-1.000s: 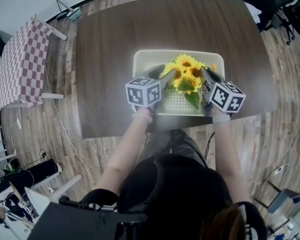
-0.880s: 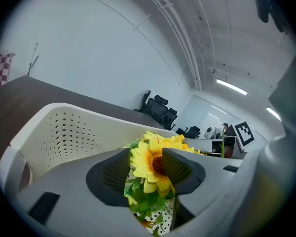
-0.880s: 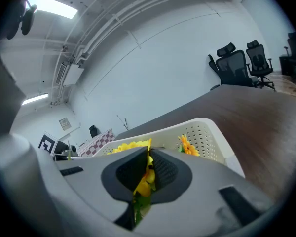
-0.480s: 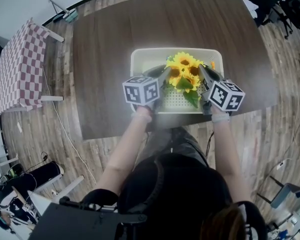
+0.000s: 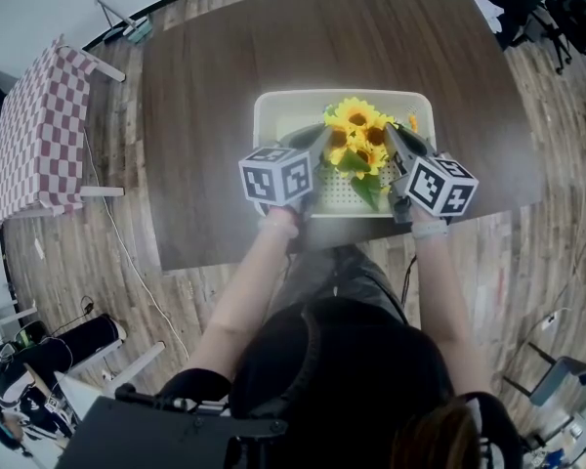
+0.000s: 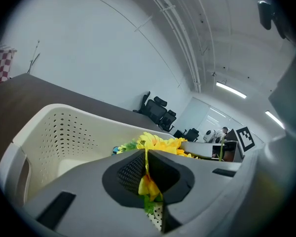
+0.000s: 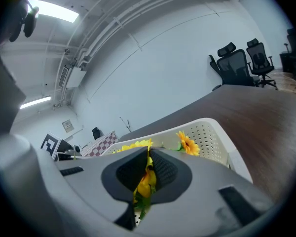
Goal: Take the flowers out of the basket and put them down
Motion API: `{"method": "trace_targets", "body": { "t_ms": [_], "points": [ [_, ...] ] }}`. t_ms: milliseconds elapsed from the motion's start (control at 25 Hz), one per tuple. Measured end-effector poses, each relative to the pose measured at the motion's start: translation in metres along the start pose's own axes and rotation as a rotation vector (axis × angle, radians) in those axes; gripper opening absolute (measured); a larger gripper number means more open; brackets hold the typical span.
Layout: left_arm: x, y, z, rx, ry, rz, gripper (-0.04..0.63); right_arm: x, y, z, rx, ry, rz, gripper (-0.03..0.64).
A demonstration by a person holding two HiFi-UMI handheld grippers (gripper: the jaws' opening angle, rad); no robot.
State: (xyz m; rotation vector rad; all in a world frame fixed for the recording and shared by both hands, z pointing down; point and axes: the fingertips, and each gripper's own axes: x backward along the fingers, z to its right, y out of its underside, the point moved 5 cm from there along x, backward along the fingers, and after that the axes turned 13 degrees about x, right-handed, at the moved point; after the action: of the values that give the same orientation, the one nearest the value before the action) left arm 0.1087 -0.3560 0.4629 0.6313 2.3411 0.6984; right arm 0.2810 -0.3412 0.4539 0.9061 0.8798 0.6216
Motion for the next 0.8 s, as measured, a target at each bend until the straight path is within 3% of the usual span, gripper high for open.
{"method": "trace_targets", "body": {
  "t_ms": [800],
  "points": [
    [0.026, -0.001, 0.029, -0.048, 0.03, 0.06, 0.012, 0.023, -0.02, -0.027, 0.038, -0.044, 0.104, 0.005]
  ]
}}
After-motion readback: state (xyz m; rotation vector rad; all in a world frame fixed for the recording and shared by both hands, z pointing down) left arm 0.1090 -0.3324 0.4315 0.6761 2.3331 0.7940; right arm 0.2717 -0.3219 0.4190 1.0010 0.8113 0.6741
